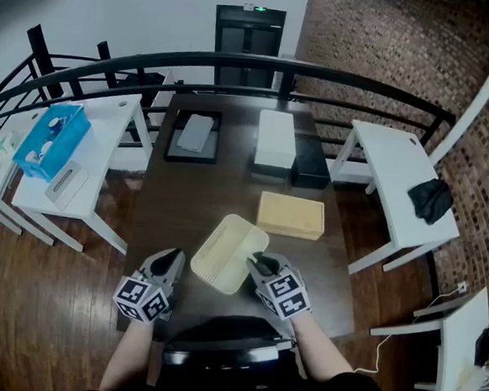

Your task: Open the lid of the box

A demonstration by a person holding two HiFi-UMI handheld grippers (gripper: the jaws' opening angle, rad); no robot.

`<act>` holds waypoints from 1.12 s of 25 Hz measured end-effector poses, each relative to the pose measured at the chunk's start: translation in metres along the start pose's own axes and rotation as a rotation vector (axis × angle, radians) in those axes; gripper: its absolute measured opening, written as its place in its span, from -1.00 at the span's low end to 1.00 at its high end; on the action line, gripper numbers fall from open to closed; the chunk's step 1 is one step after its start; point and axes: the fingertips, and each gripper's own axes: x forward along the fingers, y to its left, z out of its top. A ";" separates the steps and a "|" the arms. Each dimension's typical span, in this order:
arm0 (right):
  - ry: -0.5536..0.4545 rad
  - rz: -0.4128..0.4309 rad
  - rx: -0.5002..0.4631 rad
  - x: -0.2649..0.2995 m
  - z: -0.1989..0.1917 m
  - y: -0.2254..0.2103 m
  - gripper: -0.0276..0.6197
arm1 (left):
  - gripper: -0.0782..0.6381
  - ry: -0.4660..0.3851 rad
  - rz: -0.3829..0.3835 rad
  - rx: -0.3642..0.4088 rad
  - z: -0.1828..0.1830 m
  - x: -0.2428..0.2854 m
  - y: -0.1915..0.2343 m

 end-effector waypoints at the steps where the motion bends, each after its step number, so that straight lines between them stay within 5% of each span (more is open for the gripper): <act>1: 0.028 0.002 -0.035 0.009 -0.004 0.002 -0.71 | -0.76 0.009 -0.010 0.016 -0.001 0.003 -0.004; 11: 0.161 0.048 -0.126 0.042 -0.029 0.009 -0.73 | -0.69 0.105 -0.079 0.116 -0.018 0.031 -0.029; 20: 0.167 0.033 -0.132 0.042 -0.028 0.010 -0.77 | -0.65 0.320 -0.079 0.343 -0.065 0.084 -0.036; 28: 0.160 0.030 -0.124 0.041 -0.026 0.010 -0.77 | -0.64 0.394 -0.049 0.368 -0.080 0.092 -0.029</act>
